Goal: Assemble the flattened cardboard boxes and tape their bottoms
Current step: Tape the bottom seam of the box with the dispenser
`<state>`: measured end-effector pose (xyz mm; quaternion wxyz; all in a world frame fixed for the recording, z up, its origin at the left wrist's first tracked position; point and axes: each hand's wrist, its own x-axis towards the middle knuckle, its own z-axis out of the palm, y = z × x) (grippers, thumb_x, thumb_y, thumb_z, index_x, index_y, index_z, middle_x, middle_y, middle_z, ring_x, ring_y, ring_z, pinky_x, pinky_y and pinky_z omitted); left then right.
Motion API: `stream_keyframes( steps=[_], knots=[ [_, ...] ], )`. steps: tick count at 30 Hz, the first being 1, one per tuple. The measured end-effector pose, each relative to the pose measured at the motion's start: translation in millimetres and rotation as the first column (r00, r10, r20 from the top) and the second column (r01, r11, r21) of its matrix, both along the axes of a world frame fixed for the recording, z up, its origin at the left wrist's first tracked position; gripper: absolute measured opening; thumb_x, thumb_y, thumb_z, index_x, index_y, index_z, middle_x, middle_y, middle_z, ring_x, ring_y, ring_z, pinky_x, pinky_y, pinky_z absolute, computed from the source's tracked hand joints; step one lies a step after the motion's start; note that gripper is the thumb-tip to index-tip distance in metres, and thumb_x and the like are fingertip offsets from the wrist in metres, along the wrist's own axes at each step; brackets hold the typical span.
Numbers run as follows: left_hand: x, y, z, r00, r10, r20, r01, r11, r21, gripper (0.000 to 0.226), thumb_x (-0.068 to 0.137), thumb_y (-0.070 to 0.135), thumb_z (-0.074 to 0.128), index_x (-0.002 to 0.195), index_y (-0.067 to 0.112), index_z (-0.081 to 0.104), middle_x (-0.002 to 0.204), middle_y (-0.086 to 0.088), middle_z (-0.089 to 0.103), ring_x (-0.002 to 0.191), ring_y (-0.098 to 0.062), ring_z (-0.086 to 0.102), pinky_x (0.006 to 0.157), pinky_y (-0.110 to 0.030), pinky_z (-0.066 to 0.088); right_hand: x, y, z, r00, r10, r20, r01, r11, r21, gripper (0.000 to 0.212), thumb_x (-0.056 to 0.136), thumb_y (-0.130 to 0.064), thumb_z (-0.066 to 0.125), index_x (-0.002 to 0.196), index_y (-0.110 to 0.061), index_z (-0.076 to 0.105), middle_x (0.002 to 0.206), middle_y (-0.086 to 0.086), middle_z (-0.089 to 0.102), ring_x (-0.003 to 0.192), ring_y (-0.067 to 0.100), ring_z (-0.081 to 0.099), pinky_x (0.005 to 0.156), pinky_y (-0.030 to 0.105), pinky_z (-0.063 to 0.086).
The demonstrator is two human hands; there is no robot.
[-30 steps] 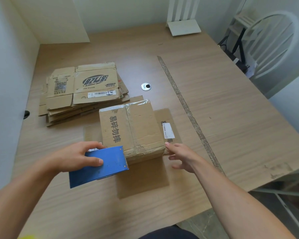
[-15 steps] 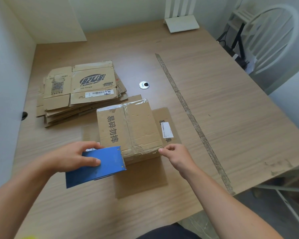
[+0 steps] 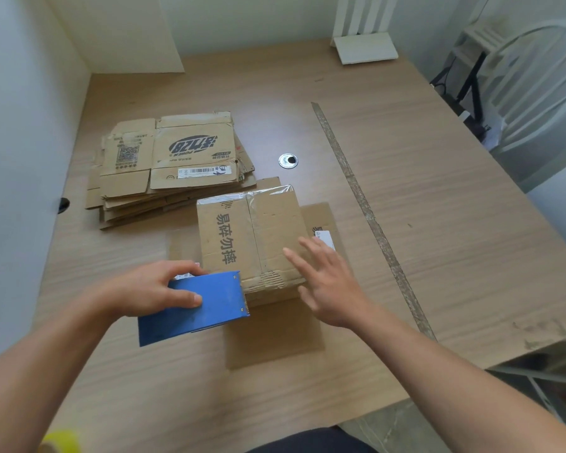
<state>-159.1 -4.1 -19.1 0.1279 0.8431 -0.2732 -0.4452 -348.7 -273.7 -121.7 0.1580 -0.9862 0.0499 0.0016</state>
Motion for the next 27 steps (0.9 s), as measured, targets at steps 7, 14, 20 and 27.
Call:
stream_keyframes(
  steps=[7,14,20,27],
  knots=[
    [-2,1,5,1.000,0.010,0.004,-0.010,1.000,-0.001,0.050,0.065,0.061,0.062,0.113,0.051,0.055,0.124,0.017,0.054,0.102,-0.007,0.060,0.092,-0.034,0.048,27,16,-7,0.973,0.219,-0.078,-0.231,0.952,-0.202,0.053,0.104,-0.043,0.033,0.156,-0.036,0.025,0.165,-0.006,0.019,0.153,0.027,0.016,0.120,0.059,0.013],
    [2,5,3,1.000,-0.006,-0.021,0.006,0.999,-0.034,0.050,0.067,0.061,0.063,0.115,0.049,0.058,0.137,0.021,0.051,0.110,-0.008,0.060,0.099,-0.040,0.047,26,20,-14,0.986,0.164,0.044,-0.144,0.946,-0.291,0.056,0.096,-0.061,0.031,0.147,-0.042,0.045,0.155,-0.007,0.042,0.143,0.021,0.040,0.114,0.055,0.030],
    [3,9,1,0.999,-0.013,-0.031,0.011,0.998,-0.062,0.036,0.068,0.062,0.061,0.104,0.059,0.056,0.105,0.032,0.059,0.089,0.008,0.059,0.077,-0.027,0.049,27,23,-17,0.985,0.121,0.126,-0.088,0.968,-0.237,0.050,0.097,-0.058,0.035,0.143,-0.045,0.049,0.152,-0.009,0.046,0.141,0.020,0.044,0.115,0.050,0.030],
    [7,13,9,0.998,-0.061,-0.018,0.060,0.997,-0.055,0.040,0.069,0.063,0.060,0.108,0.060,0.054,0.112,0.032,0.057,0.095,0.003,0.059,0.085,-0.031,0.049,27,23,-18,0.983,0.122,0.136,-0.088,0.967,-0.238,0.048,0.098,-0.058,0.035,0.143,-0.046,0.047,0.153,-0.008,0.045,0.142,0.020,0.043,0.114,0.049,0.024]
  ],
)
